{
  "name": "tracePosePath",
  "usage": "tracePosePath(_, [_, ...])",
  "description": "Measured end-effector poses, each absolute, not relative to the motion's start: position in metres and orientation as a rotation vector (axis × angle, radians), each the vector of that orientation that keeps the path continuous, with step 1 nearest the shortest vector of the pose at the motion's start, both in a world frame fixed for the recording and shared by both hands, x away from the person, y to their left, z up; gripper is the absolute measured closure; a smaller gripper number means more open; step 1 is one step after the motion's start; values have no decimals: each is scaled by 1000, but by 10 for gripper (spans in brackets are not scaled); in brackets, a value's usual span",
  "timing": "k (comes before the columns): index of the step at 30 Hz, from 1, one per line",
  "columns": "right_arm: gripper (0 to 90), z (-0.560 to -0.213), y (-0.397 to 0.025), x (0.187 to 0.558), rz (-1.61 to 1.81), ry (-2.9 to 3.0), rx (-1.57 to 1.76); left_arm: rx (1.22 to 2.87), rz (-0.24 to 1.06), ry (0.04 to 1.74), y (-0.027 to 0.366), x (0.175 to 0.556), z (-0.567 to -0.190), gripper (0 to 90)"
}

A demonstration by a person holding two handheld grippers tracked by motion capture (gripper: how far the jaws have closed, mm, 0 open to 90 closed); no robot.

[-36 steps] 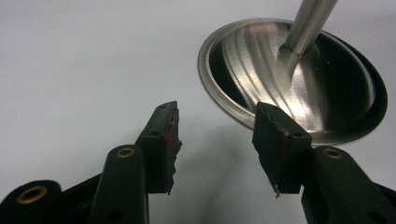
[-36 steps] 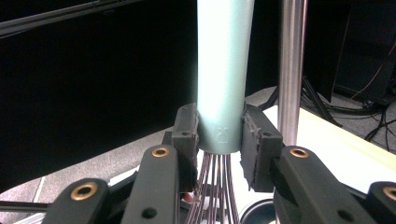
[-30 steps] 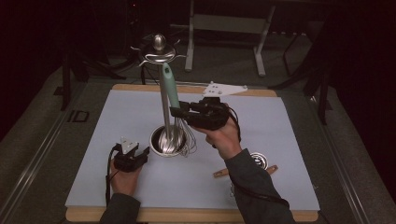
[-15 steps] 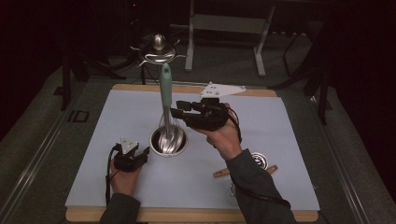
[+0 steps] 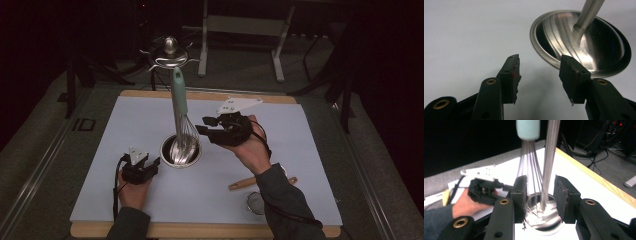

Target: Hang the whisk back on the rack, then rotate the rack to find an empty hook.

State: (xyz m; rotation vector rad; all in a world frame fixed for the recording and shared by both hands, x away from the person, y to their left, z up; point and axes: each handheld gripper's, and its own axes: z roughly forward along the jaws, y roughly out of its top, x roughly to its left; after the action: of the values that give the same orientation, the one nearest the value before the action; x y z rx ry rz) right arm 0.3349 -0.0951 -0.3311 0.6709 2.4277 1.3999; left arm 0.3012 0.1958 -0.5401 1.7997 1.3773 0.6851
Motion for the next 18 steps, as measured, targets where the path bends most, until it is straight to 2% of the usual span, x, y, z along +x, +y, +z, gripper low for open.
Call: tracePosePath(18, [558, -388, -155, 333, 1127, 2461, 812, 1719, 687, 1365, 201, 295, -539, 522])
